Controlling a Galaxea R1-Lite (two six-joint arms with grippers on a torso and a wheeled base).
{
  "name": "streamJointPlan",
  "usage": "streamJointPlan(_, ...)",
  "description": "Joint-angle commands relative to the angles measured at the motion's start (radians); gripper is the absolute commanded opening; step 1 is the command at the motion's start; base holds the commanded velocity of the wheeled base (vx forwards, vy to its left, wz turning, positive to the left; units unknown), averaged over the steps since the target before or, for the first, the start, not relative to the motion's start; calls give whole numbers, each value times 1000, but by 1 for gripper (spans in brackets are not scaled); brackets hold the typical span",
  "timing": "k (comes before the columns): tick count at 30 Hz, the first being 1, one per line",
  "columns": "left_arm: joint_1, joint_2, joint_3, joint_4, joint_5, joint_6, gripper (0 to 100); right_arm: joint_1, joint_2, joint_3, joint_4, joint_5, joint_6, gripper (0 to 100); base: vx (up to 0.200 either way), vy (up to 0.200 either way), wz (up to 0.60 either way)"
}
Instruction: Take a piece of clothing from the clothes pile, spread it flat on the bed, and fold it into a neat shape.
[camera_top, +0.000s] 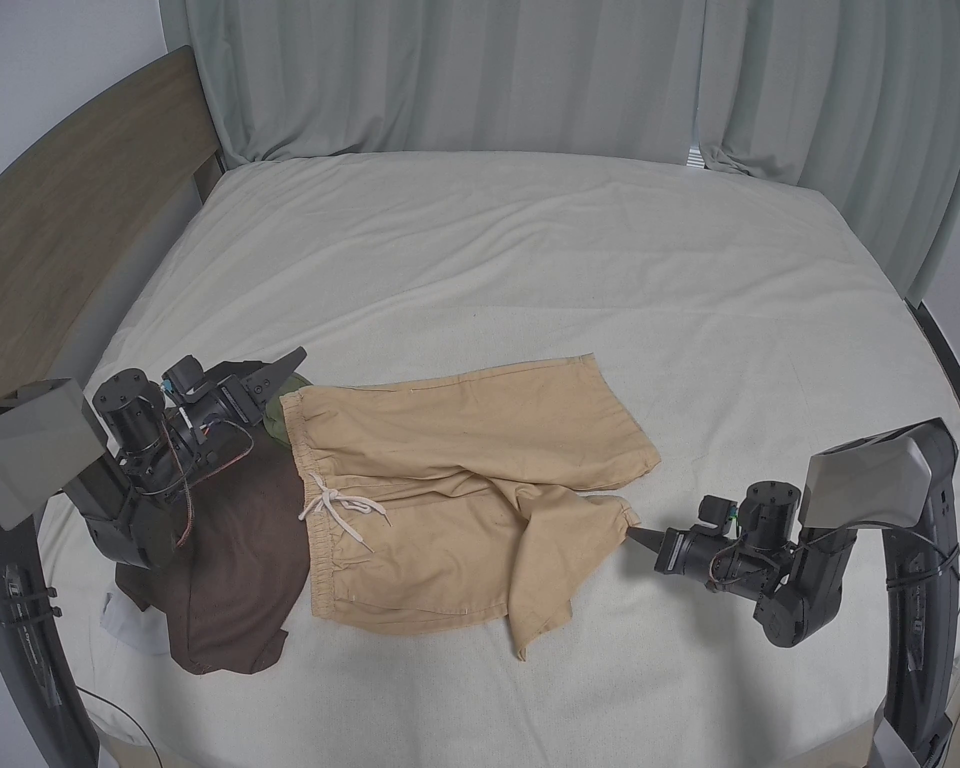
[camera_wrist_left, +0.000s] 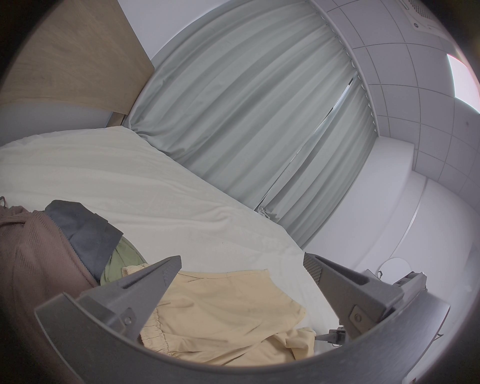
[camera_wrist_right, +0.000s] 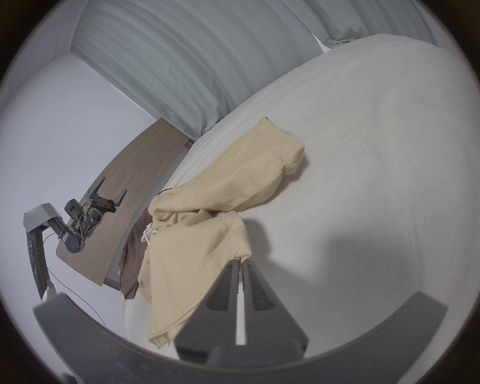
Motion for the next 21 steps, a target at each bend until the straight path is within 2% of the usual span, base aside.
streamJointPlan(1, -1, 3, 3, -2, 0, 1, 100, -47, 1, -37, 9, 1, -1, 0, 0, 0, 0)
streamJointPlan(11, -1, 3, 3, -2, 0, 1, 100, -103, 11, -120, 45, 2, -2, 0, 0, 0, 0)
streamJointPlan(18, -1, 2, 3, -2, 0, 1, 100, -83, 12, -61, 27, 6, -10, 0, 0, 0, 0)
streamJointPlan(19, -1, 2, 3, -2, 0, 1, 100, -82, 12, -60, 27, 6, -11, 100, 0, 0, 0)
streamJointPlan(21, -1, 2, 5, -2, 0, 1, 100, -56, 14, -58, 21, 7, -13, 100, 0, 0, 0)
